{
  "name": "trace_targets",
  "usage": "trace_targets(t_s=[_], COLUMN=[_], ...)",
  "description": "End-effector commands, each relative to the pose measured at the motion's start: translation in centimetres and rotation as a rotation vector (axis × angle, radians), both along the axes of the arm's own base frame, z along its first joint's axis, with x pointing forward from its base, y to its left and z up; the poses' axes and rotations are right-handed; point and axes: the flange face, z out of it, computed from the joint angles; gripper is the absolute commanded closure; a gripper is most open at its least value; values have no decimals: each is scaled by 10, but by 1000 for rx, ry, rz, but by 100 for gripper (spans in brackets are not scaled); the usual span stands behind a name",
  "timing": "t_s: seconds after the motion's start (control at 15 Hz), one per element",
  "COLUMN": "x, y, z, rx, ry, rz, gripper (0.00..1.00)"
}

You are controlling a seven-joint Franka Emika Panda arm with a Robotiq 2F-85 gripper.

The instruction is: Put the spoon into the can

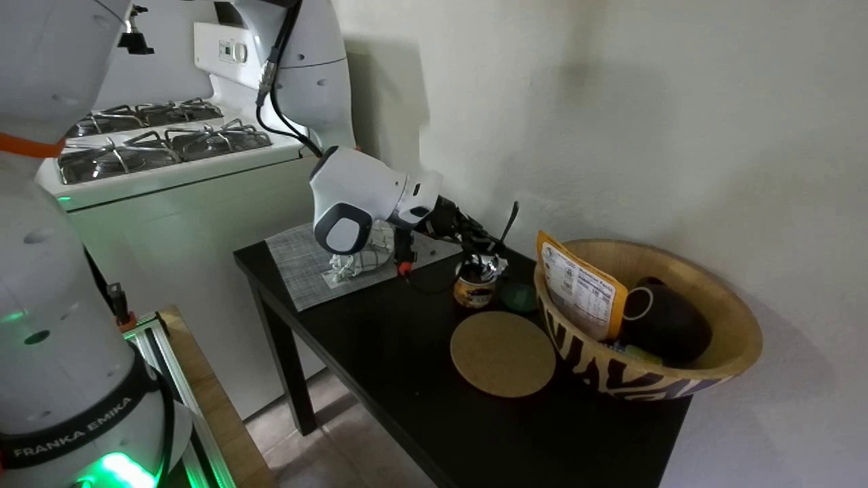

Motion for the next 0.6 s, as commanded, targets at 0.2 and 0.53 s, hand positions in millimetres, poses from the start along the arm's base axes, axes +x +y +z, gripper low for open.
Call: trace_targets(t_s=[0.2,0.53], x=[14,19], y=[11,21], z=[-16,-32], rx=[-58,-99], ry=[-49,-26], rz=[-34,-20], gripper=[98,98])
